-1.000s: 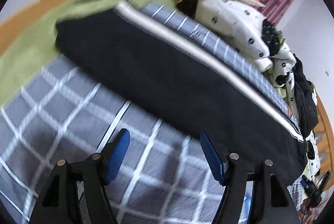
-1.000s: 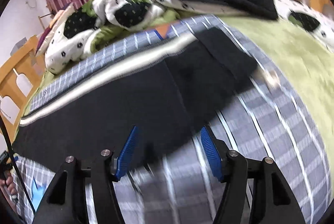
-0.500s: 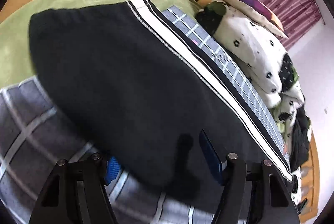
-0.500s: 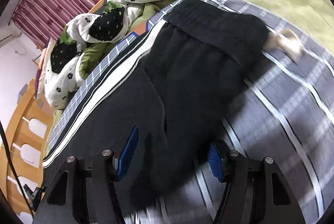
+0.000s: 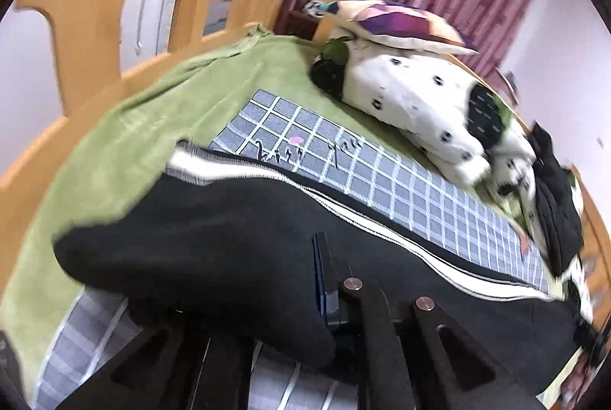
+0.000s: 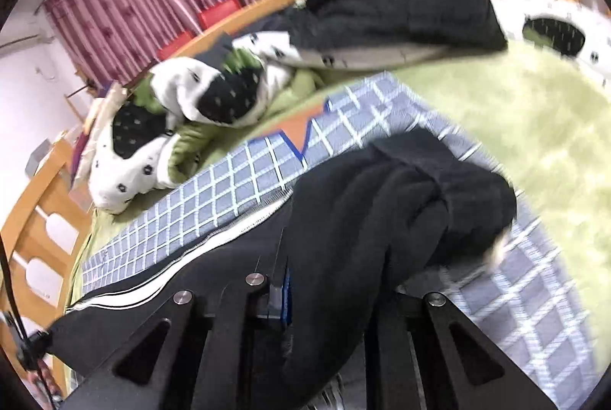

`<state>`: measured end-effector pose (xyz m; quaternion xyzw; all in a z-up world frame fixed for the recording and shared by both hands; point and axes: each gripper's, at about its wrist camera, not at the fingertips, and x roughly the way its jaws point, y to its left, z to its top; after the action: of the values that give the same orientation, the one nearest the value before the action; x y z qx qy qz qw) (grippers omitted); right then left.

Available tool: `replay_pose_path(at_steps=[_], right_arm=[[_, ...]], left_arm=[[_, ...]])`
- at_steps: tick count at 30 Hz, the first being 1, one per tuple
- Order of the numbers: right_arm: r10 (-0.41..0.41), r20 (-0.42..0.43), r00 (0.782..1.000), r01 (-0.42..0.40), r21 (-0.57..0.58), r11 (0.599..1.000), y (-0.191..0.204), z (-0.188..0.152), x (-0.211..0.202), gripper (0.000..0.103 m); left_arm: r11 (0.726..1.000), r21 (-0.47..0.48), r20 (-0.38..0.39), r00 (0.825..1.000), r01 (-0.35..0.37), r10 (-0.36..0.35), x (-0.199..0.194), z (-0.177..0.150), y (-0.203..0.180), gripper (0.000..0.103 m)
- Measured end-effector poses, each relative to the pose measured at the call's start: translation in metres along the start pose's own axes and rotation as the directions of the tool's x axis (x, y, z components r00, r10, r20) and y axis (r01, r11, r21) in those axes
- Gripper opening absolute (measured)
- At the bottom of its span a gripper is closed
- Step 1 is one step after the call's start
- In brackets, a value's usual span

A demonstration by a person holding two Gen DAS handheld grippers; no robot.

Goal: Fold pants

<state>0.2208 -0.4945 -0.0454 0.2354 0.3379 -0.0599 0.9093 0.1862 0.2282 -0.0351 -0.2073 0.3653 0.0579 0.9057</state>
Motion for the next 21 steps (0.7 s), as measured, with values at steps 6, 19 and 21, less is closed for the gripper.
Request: replay_pose_path(at_steps=[6, 19, 21], right_arm=[[-0.014, -0.087, 0.996, 0.01, -0.053, 0.999, -0.056, -0.045, -0.07, 0.015], [-0.154, -0.168, 0.974, 0.121, -0.194, 0.974, -0.096, -0.149, -0.097, 0.049], [-0.15, -0.166, 0.975, 0.12, -0.18, 0.976, -0.099, -0.147, -0.098, 0.054]], left_arm=[[0.999, 0.029, -0.088, 0.996, 0.02, -0.017, -0.034, -0.091, 0.024, 0.01], [0.983, 0.003, -0.123, 0.976, -0.182, 0.181, -0.088, -0.148, 0.049, 0.054], [0.983, -0.026, -0.08, 0.98, -0.182, 0.18, -0.108, -0.152, 0.051, 0.061]])
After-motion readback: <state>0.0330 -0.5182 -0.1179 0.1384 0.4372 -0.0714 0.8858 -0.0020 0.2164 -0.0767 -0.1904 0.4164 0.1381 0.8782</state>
